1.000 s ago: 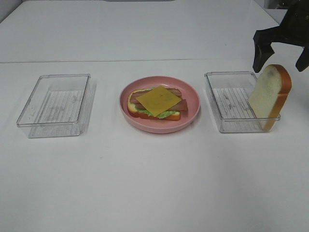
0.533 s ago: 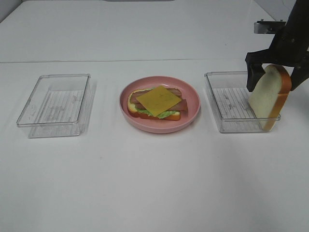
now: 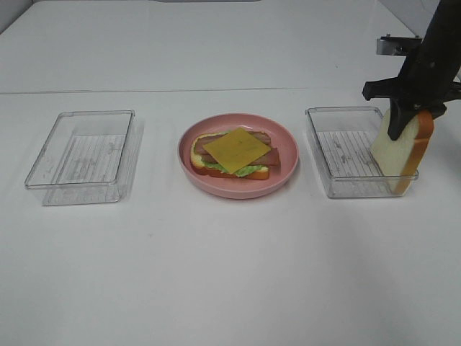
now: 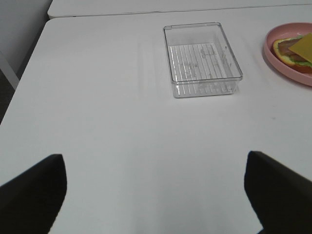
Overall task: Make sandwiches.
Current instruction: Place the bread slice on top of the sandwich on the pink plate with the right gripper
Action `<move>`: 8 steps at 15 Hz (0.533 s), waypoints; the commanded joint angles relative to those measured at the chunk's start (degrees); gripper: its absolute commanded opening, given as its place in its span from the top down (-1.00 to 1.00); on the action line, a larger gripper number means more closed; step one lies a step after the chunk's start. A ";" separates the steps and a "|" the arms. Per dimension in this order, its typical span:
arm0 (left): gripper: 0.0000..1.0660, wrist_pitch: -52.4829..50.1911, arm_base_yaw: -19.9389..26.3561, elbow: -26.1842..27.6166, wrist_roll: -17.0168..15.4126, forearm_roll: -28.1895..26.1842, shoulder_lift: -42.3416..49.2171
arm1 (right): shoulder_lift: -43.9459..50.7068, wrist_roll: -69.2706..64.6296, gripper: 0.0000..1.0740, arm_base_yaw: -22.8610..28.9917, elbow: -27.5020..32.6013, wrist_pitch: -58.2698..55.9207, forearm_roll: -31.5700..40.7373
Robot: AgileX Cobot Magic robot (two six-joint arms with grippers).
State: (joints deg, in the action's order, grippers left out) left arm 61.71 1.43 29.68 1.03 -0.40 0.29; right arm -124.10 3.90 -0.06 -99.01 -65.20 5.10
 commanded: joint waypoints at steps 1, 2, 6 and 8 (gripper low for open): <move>-0.71 -0.23 0.17 0.00 -0.11 -0.17 0.97 | 2.75 -0.06 1.00 -0.23 0.11 -0.97 1.09; -0.71 -0.23 0.17 0.00 -0.11 -0.17 0.97 | 4.70 0.63 1.00 -0.23 0.00 -2.12 4.13; -0.71 -0.23 0.17 0.00 -0.11 -0.17 0.97 | 10.66 4.41 1.00 -0.11 -0.63 -3.21 11.06; -0.71 -0.23 0.17 0.00 -0.11 -0.17 0.97 | 12.32 5.61 1.00 -0.11 -0.63 -3.15 15.99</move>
State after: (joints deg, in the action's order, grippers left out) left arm 61.71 1.43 29.68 1.03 -0.40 0.29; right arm -112.53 8.31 -0.06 -99.47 -68.01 18.62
